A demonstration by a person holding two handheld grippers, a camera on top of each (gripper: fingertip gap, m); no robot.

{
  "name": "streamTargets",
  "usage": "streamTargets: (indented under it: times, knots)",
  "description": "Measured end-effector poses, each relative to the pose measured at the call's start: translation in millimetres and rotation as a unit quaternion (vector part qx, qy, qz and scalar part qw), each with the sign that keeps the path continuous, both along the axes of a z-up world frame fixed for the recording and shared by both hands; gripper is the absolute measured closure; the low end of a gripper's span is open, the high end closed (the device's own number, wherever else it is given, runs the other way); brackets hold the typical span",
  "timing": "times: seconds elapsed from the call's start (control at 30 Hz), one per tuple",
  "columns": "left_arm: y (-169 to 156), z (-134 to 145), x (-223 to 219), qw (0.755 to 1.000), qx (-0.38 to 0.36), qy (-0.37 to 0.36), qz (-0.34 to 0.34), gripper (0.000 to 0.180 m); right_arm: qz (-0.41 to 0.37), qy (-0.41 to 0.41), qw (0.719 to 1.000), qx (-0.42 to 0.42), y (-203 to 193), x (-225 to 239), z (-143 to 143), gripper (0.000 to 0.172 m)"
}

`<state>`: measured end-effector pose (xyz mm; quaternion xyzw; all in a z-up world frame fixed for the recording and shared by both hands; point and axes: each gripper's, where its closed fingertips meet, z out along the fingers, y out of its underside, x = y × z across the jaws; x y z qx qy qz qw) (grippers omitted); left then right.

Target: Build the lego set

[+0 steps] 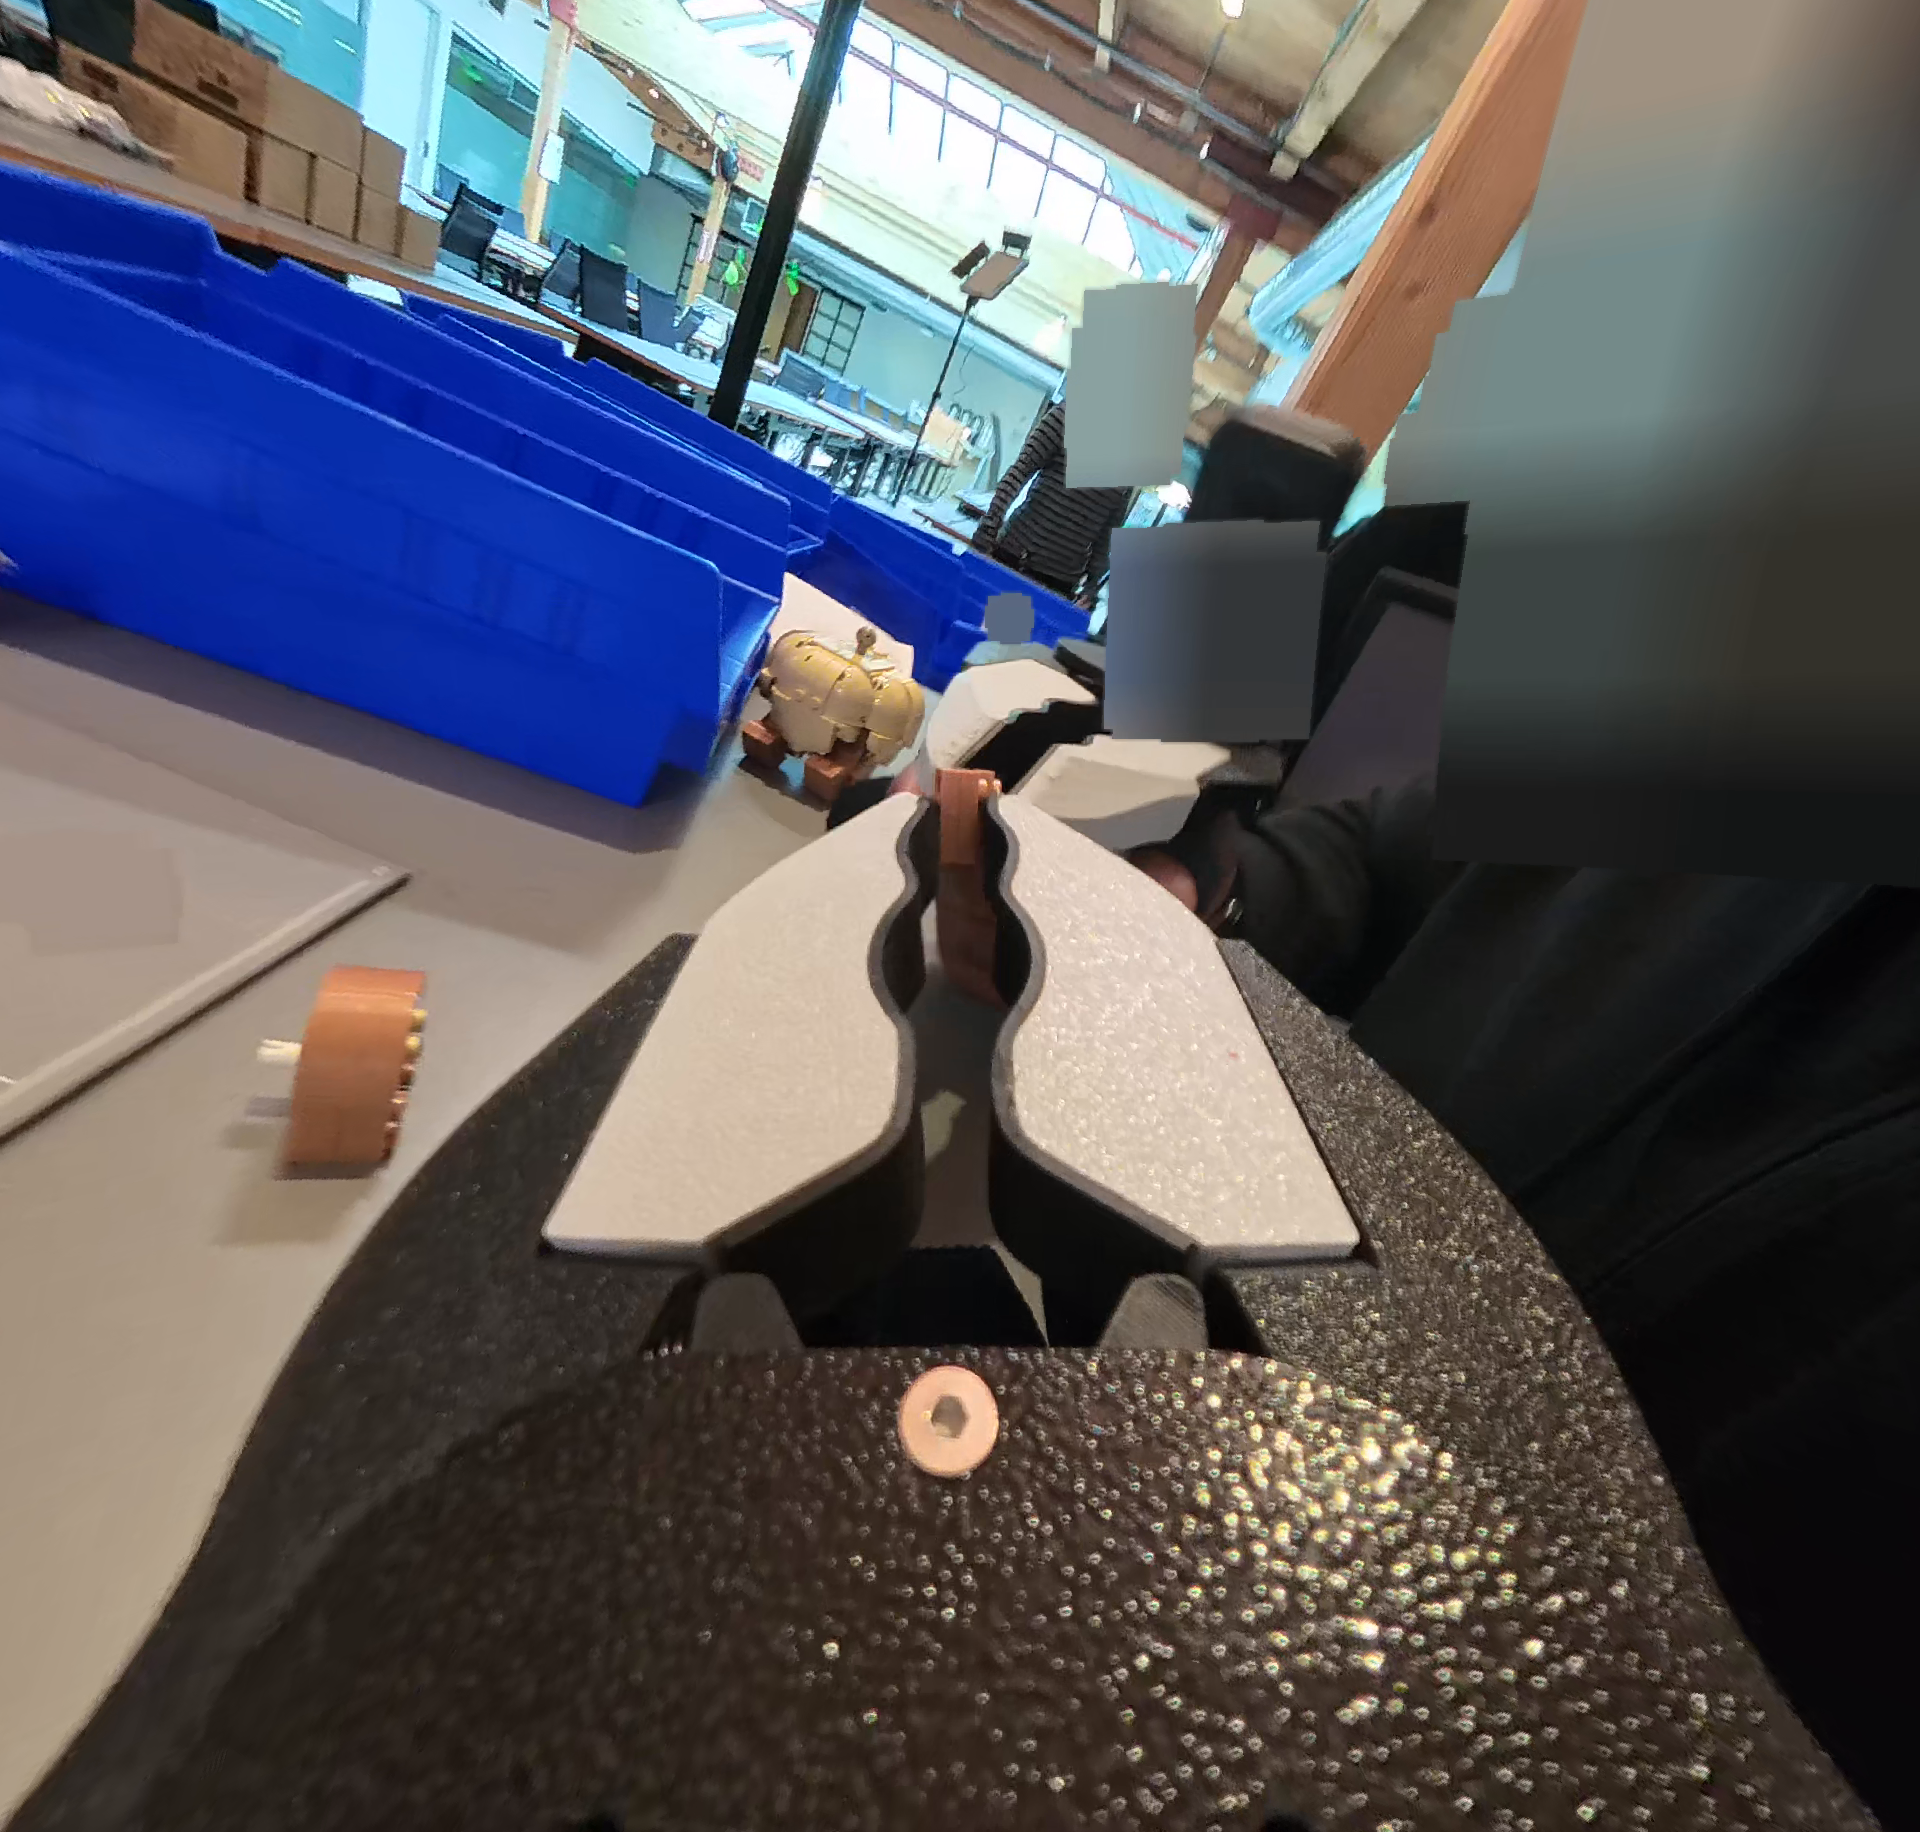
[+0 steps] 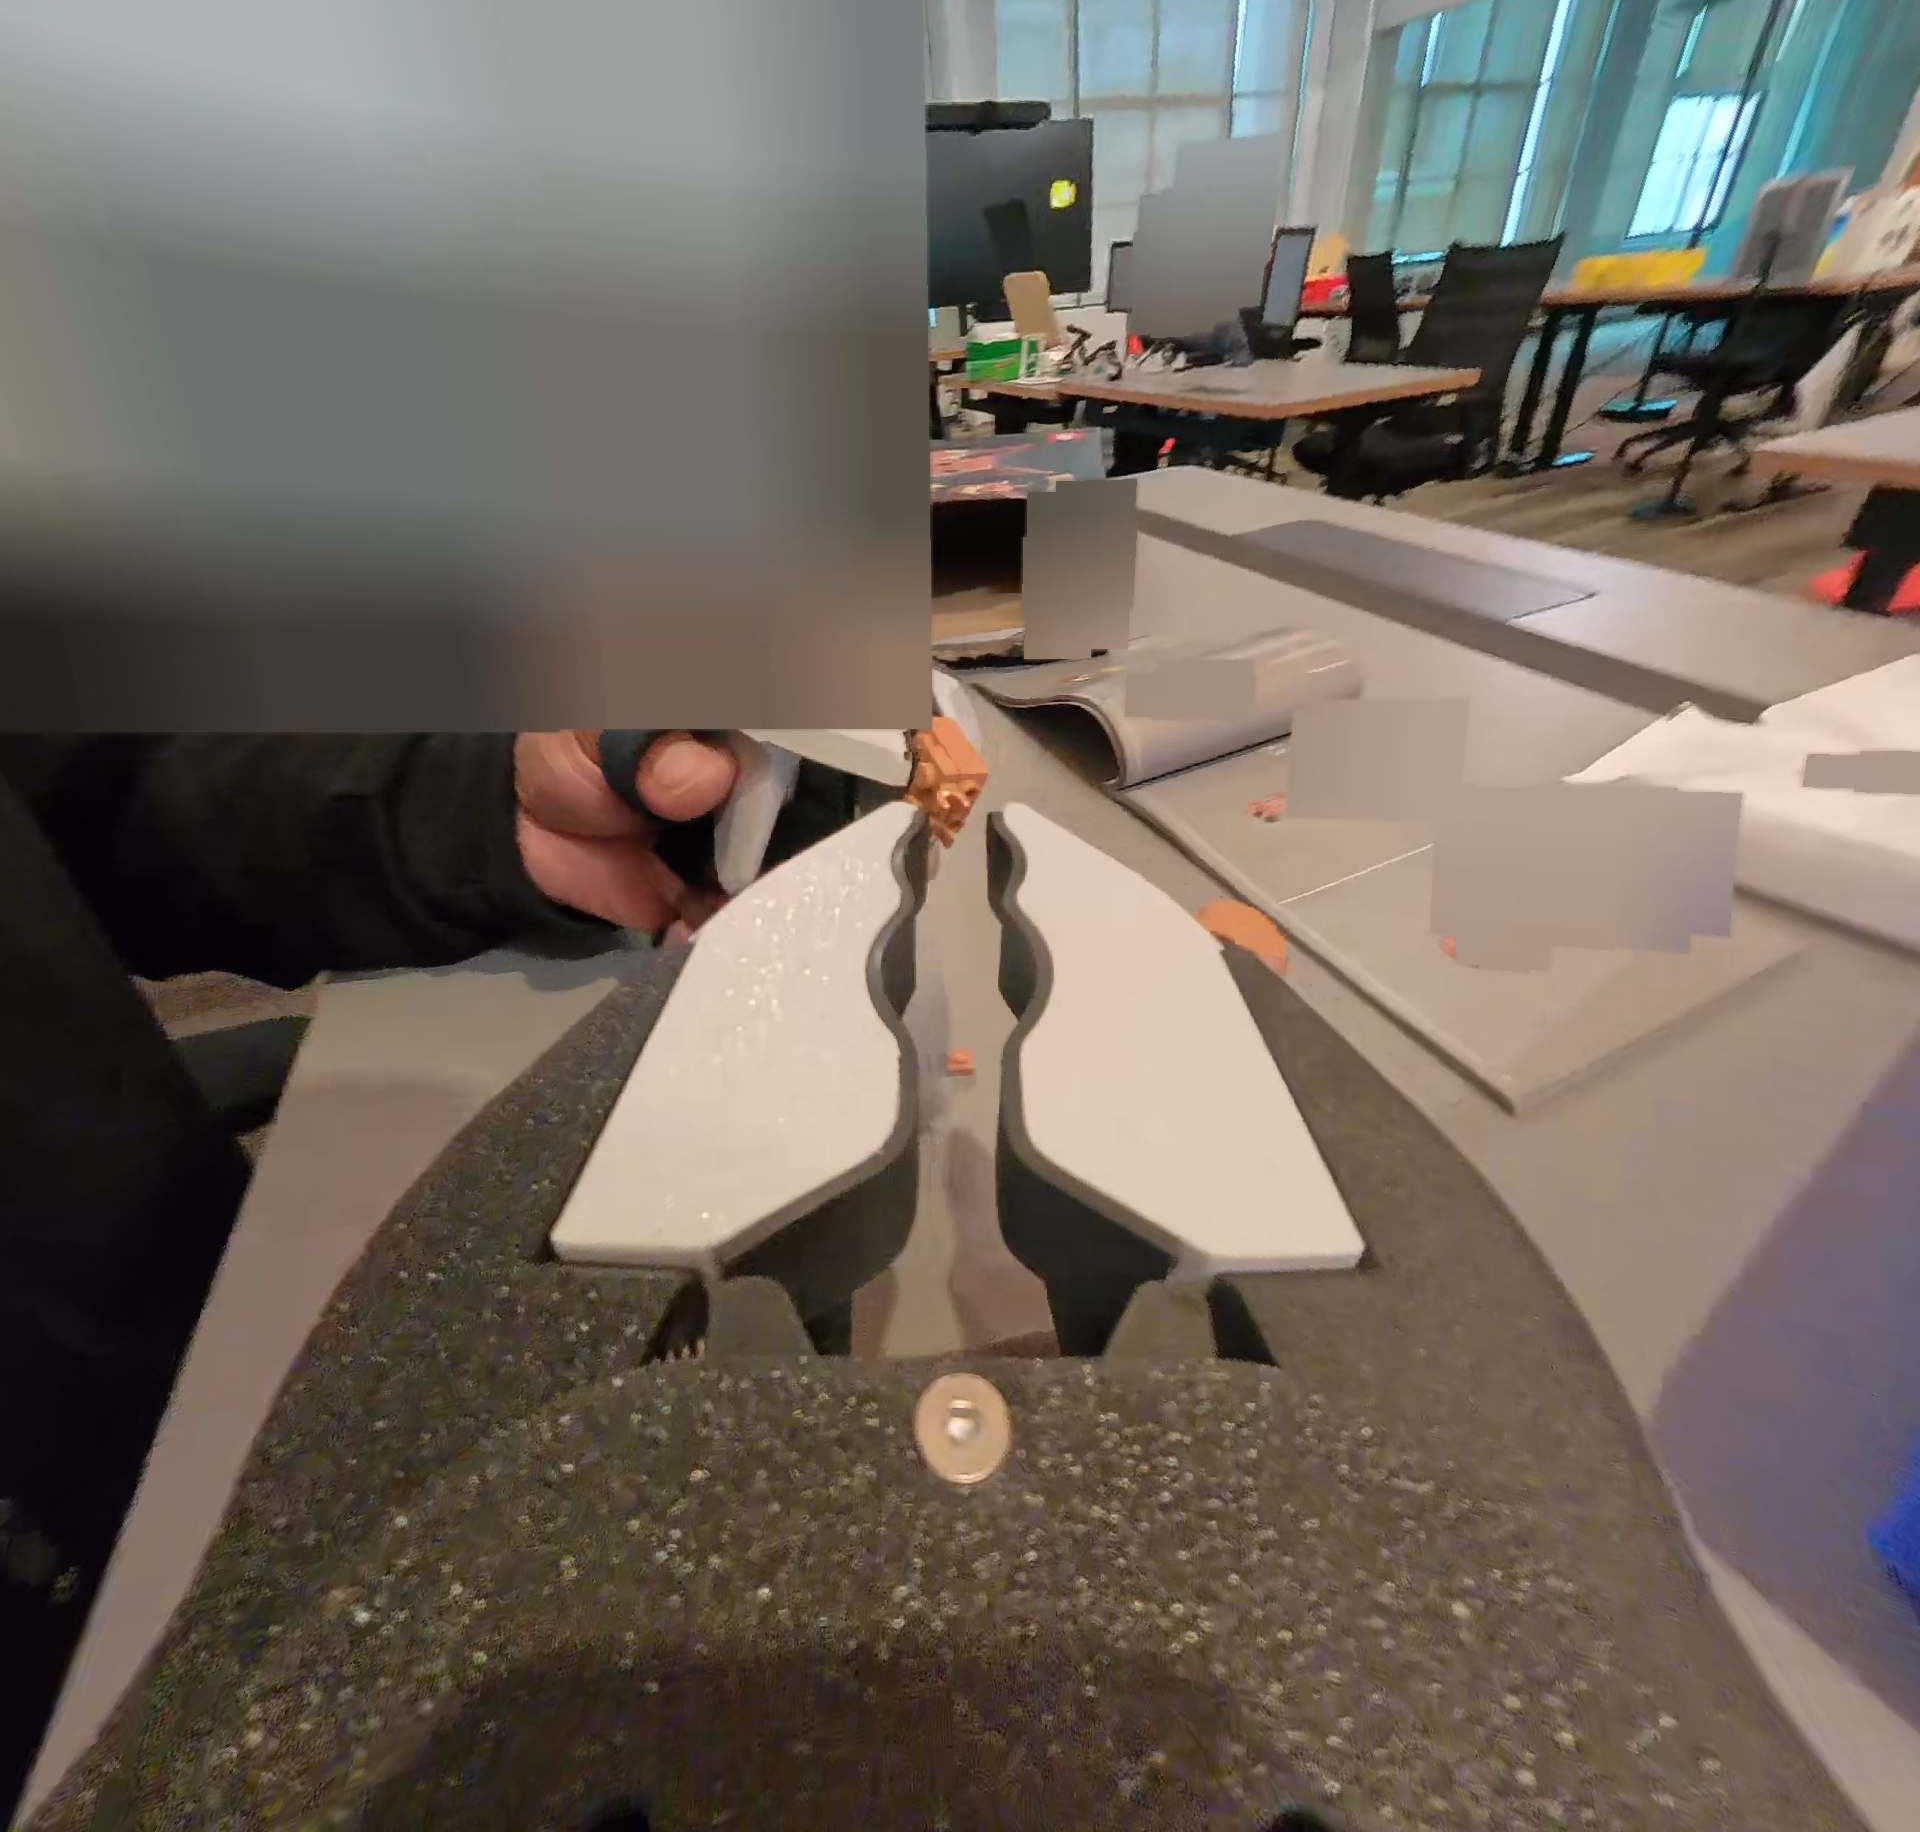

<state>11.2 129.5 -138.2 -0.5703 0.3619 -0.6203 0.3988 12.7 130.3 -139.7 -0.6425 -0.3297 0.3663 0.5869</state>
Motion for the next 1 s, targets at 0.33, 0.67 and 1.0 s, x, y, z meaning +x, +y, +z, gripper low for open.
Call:
streamTargets:
  times: [0.33,0.67,1.0]
  knots:
    - [-4,-3,3,0.999,0.04,0.021,0.001,0.173,0.012,-0.013,1.0,0.003,-4,-2,-3,0.165]
    - [0,-8,5,0.997,-0.081,0.011,-0.017,0.173,-0.059,-0.099,0.982,0.146,-2,1,2,0.167]
    - [6,-16,-3,0.996,-0.065,0.053,-0.015,0.173,0.017,-0.091,0.994,0.054,-4,-2,-15,0.166]
